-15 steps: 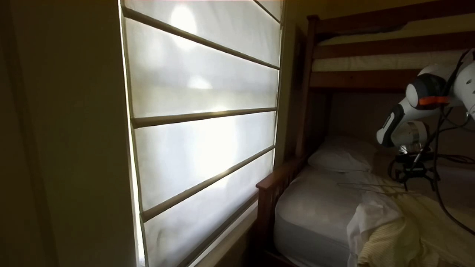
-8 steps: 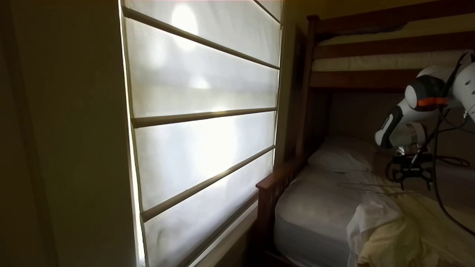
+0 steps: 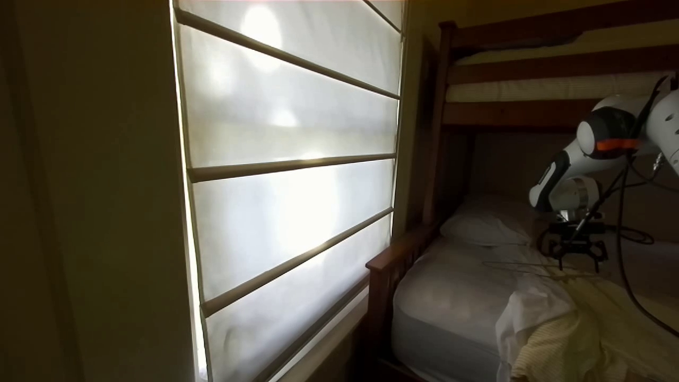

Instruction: Move the coat hanger to the top end of the bed

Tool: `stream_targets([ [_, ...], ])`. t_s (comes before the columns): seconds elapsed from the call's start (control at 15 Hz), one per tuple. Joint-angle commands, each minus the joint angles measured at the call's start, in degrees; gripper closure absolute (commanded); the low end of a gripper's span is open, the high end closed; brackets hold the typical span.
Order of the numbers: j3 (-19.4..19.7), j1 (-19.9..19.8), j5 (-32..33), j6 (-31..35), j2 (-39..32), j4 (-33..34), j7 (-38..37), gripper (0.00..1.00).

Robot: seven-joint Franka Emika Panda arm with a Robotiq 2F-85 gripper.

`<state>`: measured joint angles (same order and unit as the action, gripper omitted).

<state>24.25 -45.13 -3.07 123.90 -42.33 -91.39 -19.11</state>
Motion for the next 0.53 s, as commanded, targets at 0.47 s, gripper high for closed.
stream_targets([
  [0.47,-1.18,-0.47,-1.01,2.50,-1.12,0.77,1.40,0.00],
])
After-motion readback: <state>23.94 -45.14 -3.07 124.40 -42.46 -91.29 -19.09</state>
